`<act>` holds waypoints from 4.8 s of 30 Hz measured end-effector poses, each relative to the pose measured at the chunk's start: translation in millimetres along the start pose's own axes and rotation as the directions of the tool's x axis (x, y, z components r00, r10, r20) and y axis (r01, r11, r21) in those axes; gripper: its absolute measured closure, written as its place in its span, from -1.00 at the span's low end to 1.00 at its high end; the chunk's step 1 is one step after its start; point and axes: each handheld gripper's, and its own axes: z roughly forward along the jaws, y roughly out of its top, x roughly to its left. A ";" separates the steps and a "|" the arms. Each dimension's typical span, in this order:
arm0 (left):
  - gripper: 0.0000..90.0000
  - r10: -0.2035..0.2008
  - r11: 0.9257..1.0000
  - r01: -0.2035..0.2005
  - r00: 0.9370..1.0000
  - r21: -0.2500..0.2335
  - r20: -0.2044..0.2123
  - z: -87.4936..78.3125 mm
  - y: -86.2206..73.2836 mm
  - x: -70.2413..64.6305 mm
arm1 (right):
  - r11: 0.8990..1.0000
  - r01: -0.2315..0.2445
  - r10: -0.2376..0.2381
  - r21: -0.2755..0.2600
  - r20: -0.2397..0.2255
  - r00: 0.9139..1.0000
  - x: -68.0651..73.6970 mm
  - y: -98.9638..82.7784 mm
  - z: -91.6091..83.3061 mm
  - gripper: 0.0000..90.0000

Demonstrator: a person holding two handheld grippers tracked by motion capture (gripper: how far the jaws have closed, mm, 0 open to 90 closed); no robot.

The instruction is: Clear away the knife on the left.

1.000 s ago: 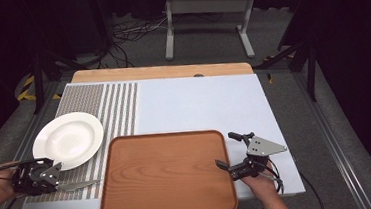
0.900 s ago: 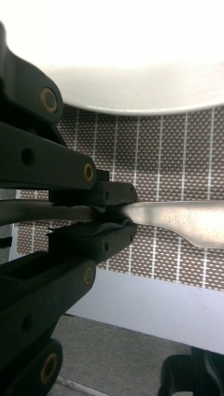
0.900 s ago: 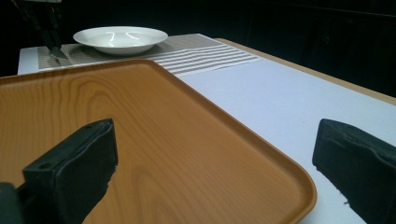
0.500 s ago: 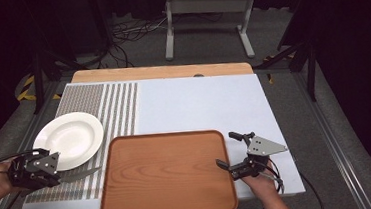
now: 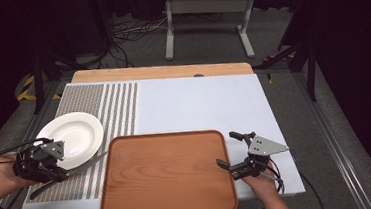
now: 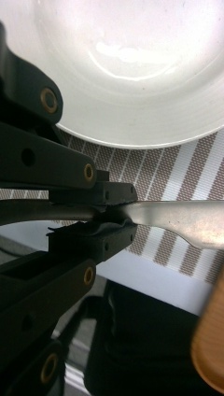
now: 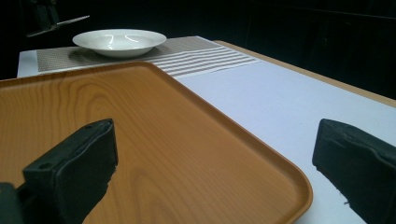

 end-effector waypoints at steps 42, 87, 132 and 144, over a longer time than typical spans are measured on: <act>0.79 -0.276 0.940 0.308 0.939 -0.146 0.203 6.2 69.2 -24.1 | 1.000 0.008 -0.007 -0.009 0.002 1.000 -1.0 0.6 -2.3 -0.98; 0.79 -0.314 0.915 0.371 0.902 -0.160 0.297 68.7 116.7 -42.6 | 1.000 0.011 -0.011 -0.007 -0.001 1.000 -0.9 0.5 -2.5 -0.98; 0.78 -0.365 0.921 0.385 0.907 -0.063 0.208 95.4 119.4 -45.5 | 1.000 0.009 -0.009 -0.005 -0.004 1.000 -1.2 0.4 -3.0 -0.98; 0.21 -0.335 0.922 0.363 0.921 -0.131 0.199 85.2 118.7 -44.6 | 1.000 0.008 -0.008 -0.006 -0.005 1.000 -1.3 0.5 -3.4 -0.98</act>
